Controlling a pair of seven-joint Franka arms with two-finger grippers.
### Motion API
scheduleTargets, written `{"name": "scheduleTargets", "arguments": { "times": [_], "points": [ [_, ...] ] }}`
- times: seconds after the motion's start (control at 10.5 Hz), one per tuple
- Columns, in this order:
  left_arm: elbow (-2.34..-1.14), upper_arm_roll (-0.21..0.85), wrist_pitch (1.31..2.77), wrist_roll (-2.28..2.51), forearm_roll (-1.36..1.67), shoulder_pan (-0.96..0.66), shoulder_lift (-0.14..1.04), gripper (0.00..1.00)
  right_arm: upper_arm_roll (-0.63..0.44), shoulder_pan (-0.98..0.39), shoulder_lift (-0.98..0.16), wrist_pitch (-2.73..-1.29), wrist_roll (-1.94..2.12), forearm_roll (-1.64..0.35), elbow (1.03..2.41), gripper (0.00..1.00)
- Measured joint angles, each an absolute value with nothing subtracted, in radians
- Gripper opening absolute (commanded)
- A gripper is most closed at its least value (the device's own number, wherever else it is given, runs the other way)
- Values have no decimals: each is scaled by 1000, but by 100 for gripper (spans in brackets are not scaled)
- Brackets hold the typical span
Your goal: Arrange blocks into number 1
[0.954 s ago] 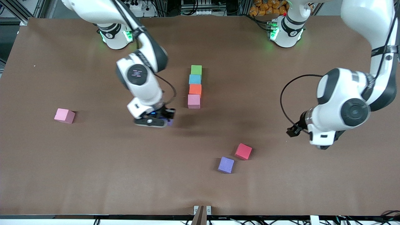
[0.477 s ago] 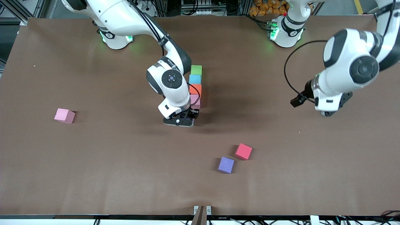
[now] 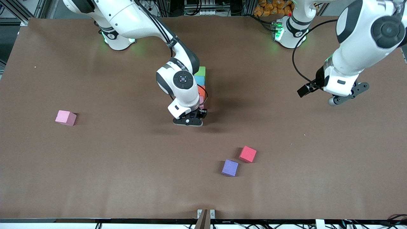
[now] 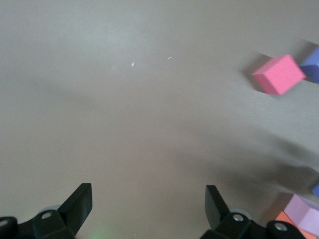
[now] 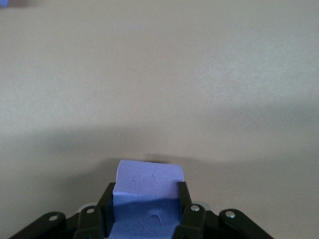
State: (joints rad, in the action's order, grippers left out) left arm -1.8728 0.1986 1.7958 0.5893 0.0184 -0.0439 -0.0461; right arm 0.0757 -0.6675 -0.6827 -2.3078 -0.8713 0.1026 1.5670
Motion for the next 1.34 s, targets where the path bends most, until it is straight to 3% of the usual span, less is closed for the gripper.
{"name": "scheduleTargets", "arguments": {
  "times": [0.67,0.76,0.86,1.34],
  "points": [
    [-1638,188,1634,185,18,-17,-59,100,75,-688,-726,-2325,-872,154,1567,0],
    [-1609,190,1596,137,18,-17,-60,100,75,-689,-726,-2325,-872,156,1567,18],
    [-1579,189,1581,79,18,-17,-61,100,75,-689,-726,-2326,-872,157,1567,99],
    [-1536,177,1567,-16,4,-14,-53,100,72,-688,-722,-2336,-871,157,1541,100]
  ]
}}
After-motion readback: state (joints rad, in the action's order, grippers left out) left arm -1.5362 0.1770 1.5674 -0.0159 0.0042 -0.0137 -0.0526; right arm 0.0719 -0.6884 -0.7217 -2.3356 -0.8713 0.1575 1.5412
